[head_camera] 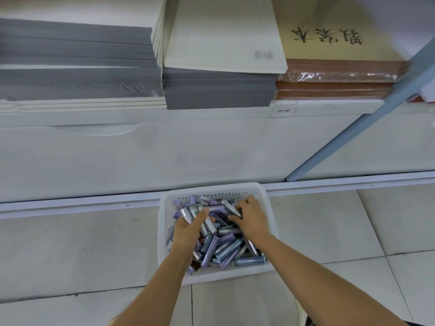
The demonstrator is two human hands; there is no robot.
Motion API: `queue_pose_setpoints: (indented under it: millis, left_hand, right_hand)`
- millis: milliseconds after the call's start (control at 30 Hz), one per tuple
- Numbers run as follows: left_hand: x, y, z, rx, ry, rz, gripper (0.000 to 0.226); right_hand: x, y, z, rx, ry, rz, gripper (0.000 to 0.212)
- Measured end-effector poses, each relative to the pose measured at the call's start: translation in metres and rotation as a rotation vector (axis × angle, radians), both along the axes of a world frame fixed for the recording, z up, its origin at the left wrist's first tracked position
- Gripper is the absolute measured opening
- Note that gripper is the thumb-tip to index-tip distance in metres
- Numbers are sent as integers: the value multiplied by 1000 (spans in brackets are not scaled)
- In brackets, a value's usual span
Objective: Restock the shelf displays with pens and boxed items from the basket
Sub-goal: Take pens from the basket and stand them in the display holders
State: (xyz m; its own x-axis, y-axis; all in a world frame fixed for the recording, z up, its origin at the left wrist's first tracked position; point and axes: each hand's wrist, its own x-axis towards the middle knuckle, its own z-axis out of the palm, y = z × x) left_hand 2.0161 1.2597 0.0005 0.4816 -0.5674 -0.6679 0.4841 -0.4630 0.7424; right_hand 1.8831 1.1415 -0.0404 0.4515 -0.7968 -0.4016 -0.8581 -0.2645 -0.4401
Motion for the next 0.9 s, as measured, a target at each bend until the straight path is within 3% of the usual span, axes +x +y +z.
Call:
queue_pose_setpoints:
  millis: [133,267,367,667,900]
  left_hand:
    - [1,-4,9,-40,7,-6,25]
    - [0,-13,34,-75,-47,14,26]
    - [2,-25,68,-147,-80,54,22]
    - [3,-48,197,-483,-226,228,25]
    - [-10,-57,287,-730,-294,267,20]
  right_hand:
    - [-1,-10,17,67,-77,39,33]
    - [-2,-23,68,334,-438,36,27]
    - [2,-39,119,423,-565,106,24]
    - [9,-53,276,-49,-807,328,15]
    - [-1,-44,373,-10,-1201,261,26]
